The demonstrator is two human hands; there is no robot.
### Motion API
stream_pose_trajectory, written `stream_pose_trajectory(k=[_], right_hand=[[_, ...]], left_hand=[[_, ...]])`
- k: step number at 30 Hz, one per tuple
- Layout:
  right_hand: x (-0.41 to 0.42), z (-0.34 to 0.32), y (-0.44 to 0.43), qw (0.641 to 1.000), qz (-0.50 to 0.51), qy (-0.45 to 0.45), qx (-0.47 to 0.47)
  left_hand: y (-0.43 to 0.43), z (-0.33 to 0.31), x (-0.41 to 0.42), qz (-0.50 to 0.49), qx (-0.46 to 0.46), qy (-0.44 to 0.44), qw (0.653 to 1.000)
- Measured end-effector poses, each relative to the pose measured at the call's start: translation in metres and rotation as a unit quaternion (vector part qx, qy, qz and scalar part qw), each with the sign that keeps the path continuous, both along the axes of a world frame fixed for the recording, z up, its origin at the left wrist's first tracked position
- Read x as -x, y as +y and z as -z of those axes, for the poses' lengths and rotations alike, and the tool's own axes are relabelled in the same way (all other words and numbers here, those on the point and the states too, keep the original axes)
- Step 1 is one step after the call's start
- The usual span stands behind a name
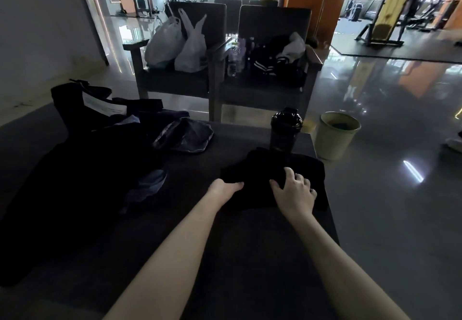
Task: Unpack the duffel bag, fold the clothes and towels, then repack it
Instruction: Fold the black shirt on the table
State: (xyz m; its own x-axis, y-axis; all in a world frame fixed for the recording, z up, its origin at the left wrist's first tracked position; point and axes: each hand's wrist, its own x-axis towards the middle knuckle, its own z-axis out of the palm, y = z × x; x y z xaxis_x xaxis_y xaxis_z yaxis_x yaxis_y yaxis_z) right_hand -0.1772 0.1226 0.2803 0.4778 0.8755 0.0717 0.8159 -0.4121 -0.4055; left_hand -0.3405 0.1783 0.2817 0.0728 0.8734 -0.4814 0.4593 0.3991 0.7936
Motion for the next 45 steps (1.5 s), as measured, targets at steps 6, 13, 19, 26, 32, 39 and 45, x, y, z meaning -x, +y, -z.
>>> stream_pose_trajectory(k=[6,13,19,26,32,39,45], right_hand=[[-0.008,-0.003,0.002,0.994,0.037,0.080,-0.062],[-0.018,-0.018,-0.006,0.957,0.027,0.178,-0.226],[-0.046,-0.038,0.004,0.945,0.063,0.130,-0.292],[-0.079,-0.011,0.022,0.970,0.033,0.079,-0.226],[-0.088,0.003,0.029,0.959,0.001,0.111,-0.260],[-0.077,0.011,0.040,0.987,-0.010,-0.072,-0.142],[-0.073,0.033,0.046,0.996,-0.088,0.002,-0.017]], left_hand=[[0.000,0.000,-0.002,-0.004,-0.082,-0.059,0.995],[-0.012,-0.029,-0.008,-0.001,-0.156,-0.177,0.972],[0.005,-0.059,-0.044,-0.009,-0.201,-0.183,0.962],[0.028,-0.037,-0.079,0.003,-0.196,-0.051,0.979],[0.036,-0.029,-0.081,-0.031,-0.239,-0.007,0.970],[0.035,-0.016,-0.081,0.070,-0.307,0.285,0.905],[0.040,0.014,-0.074,0.143,-0.225,0.213,0.940]])
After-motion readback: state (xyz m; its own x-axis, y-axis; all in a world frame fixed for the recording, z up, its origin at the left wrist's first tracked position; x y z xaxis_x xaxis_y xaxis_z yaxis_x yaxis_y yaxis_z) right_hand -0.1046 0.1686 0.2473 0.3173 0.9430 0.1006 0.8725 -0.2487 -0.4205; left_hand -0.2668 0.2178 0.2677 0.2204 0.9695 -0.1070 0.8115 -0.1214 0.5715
